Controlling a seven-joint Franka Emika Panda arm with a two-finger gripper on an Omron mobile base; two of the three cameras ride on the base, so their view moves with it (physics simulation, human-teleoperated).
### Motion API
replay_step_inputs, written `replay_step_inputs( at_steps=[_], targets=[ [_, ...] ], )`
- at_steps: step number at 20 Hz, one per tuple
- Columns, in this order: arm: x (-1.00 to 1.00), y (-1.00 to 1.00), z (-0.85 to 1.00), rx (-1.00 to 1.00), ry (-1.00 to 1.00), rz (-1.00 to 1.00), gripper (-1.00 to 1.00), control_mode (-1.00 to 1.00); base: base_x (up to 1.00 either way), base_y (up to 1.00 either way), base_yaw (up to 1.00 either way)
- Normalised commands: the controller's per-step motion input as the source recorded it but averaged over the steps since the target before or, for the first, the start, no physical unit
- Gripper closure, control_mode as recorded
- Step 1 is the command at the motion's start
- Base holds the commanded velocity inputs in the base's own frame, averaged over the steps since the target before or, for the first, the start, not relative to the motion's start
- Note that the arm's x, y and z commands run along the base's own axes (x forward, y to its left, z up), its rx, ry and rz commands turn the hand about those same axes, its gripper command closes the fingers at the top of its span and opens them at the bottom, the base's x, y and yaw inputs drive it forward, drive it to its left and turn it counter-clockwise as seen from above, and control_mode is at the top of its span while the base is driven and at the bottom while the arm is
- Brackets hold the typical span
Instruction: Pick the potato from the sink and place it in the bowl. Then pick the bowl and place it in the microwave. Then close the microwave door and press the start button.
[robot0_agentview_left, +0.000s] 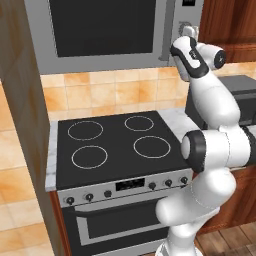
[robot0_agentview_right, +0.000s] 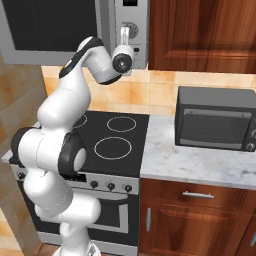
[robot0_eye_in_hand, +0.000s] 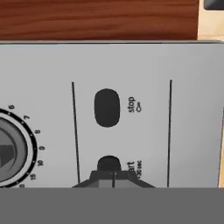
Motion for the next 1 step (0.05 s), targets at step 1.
replay_step_inputs(
  at_steps=[1],
  targets=[
    [0.00,0.00,0.00,0.00,0.00,0.00,1.00,-1.00,0.00,0.00,0.00]
  ],
)
